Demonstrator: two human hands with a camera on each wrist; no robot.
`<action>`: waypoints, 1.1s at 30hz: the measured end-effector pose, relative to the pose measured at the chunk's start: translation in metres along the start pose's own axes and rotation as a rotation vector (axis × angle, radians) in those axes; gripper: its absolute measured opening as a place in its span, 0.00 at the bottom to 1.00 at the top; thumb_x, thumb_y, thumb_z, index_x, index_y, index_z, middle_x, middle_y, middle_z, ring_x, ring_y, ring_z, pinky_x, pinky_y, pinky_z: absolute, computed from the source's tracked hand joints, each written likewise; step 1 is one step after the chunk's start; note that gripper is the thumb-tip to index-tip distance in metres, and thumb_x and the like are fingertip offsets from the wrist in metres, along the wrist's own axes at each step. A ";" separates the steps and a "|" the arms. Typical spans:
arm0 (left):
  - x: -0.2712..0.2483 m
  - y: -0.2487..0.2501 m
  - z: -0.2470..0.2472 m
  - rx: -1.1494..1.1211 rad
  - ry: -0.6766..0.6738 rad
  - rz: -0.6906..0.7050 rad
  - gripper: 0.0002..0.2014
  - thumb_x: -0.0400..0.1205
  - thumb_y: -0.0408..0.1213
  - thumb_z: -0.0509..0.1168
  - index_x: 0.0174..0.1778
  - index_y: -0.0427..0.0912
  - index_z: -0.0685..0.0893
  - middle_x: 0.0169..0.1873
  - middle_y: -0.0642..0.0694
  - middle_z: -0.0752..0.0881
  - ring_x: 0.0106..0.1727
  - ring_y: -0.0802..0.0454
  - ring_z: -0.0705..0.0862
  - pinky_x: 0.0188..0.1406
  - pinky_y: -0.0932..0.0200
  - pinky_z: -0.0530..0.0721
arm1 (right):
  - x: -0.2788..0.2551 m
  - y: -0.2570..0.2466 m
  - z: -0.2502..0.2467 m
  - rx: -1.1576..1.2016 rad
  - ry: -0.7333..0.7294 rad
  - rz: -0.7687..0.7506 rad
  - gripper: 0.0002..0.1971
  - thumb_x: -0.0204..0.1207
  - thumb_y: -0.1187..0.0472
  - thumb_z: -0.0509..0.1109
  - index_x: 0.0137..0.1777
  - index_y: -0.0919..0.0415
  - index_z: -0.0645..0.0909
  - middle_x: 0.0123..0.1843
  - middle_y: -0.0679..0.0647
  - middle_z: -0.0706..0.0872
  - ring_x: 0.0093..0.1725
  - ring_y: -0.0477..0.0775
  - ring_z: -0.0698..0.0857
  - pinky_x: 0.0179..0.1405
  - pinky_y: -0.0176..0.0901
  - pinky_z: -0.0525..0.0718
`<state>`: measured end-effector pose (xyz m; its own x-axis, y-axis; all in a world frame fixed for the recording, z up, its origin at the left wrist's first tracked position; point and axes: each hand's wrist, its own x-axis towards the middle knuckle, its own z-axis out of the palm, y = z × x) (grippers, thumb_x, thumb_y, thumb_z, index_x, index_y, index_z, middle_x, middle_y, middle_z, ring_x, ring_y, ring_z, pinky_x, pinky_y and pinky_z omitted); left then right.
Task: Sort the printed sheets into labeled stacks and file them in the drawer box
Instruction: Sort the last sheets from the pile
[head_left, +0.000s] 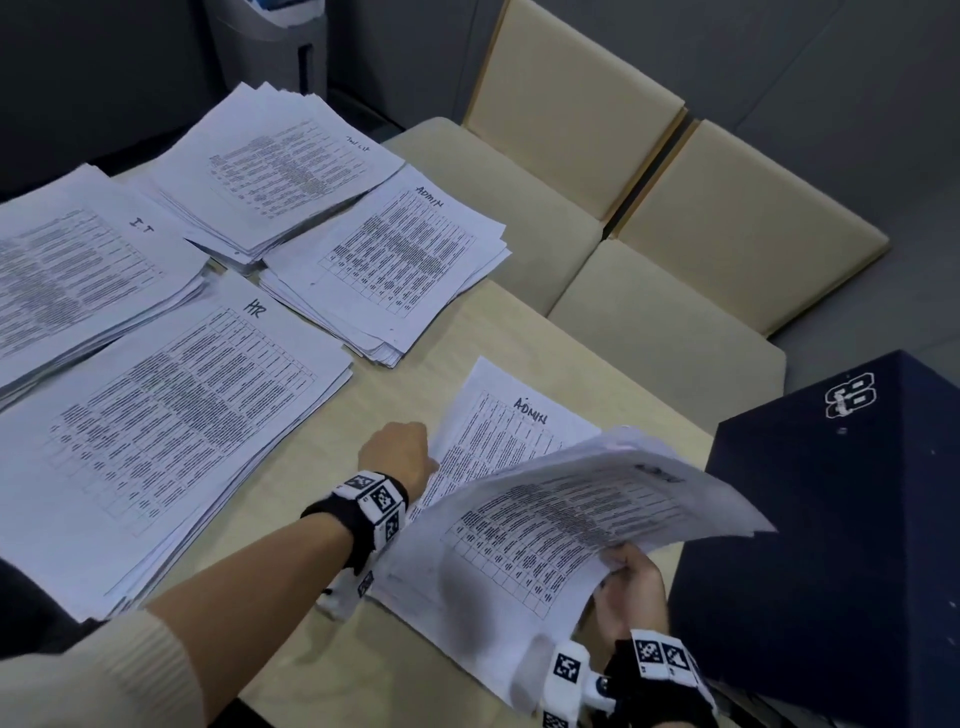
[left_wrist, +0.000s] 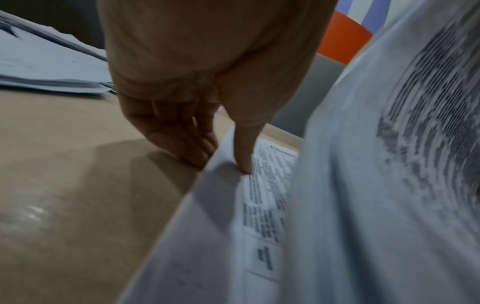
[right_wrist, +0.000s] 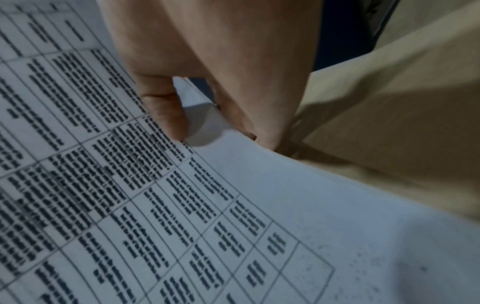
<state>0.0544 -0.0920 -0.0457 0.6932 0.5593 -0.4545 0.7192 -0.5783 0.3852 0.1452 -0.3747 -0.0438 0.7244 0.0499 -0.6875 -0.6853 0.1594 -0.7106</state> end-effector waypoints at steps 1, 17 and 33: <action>0.001 0.001 0.002 0.013 0.041 0.026 0.13 0.82 0.47 0.70 0.48 0.40 0.80 0.47 0.42 0.85 0.46 0.42 0.84 0.43 0.51 0.83 | 0.002 0.001 -0.002 0.013 0.000 -0.006 0.09 0.62 0.71 0.64 0.37 0.59 0.70 0.40 0.56 0.77 0.42 0.59 0.78 0.47 0.47 0.75; 0.003 -0.014 -0.028 0.213 0.267 0.408 0.06 0.87 0.32 0.55 0.45 0.44 0.67 0.26 0.50 0.70 0.27 0.45 0.73 0.26 0.52 0.77 | -0.017 -0.007 0.029 0.021 -0.143 0.065 0.14 0.70 0.75 0.56 0.34 0.55 0.62 0.32 0.52 0.73 0.32 0.55 0.74 0.44 0.45 0.72; -0.018 -0.006 -0.048 -1.062 -0.055 0.195 0.26 0.79 0.55 0.73 0.27 0.45 0.67 0.25 0.45 0.60 0.25 0.50 0.57 0.25 0.59 0.58 | -0.013 -0.003 0.033 -0.062 -0.027 -0.043 0.16 0.71 0.78 0.60 0.30 0.58 0.66 0.29 0.50 0.70 0.32 0.51 0.71 0.41 0.42 0.69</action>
<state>0.0401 -0.0702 -0.0010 0.8161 0.4707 -0.3352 0.2886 0.1706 0.9421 0.1400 -0.3435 -0.0277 0.7542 0.0709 -0.6528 -0.6565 0.1002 -0.7476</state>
